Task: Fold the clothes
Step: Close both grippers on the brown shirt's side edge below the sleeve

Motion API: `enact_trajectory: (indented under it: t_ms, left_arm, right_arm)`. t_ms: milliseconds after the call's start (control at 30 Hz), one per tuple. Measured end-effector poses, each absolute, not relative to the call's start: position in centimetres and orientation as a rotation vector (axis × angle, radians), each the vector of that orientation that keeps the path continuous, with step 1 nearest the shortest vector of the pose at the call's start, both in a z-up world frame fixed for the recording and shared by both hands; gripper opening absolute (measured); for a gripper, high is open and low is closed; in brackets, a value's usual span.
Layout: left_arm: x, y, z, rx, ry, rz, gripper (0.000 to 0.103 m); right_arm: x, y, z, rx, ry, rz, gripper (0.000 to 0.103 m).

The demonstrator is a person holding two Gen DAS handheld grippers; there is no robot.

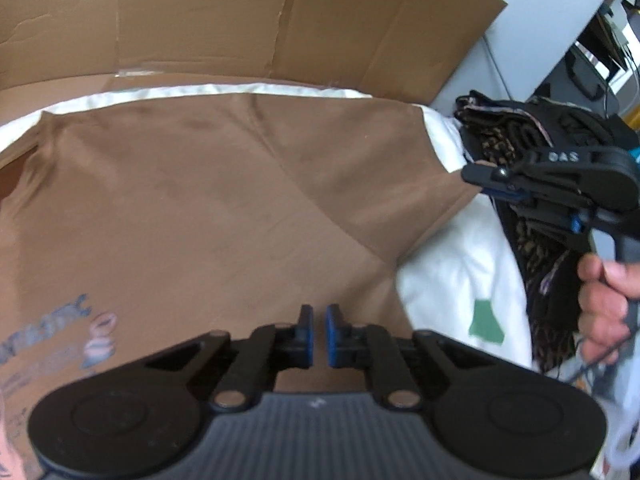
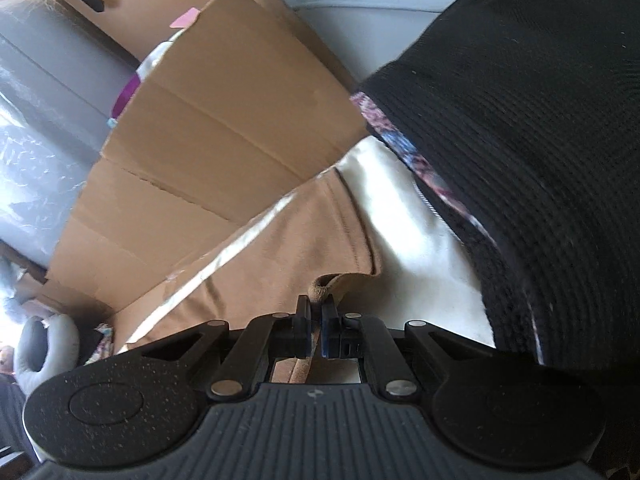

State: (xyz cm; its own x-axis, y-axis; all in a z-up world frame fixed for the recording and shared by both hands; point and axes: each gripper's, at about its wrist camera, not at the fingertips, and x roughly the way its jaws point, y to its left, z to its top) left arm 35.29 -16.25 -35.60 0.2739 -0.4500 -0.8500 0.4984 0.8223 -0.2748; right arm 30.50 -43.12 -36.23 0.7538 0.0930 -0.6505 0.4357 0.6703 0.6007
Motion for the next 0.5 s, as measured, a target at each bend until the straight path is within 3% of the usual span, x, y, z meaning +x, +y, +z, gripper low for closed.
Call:
enact_trajectory:
  t_ms: [500]
  left_arm:
    - [35.6,-17.8,-37.8,-0.263,1.168,-0.551,0.000]
  right_arm:
    - [30.7,-41.5,-35.5,0.877,0.670,-0.096,0.002]
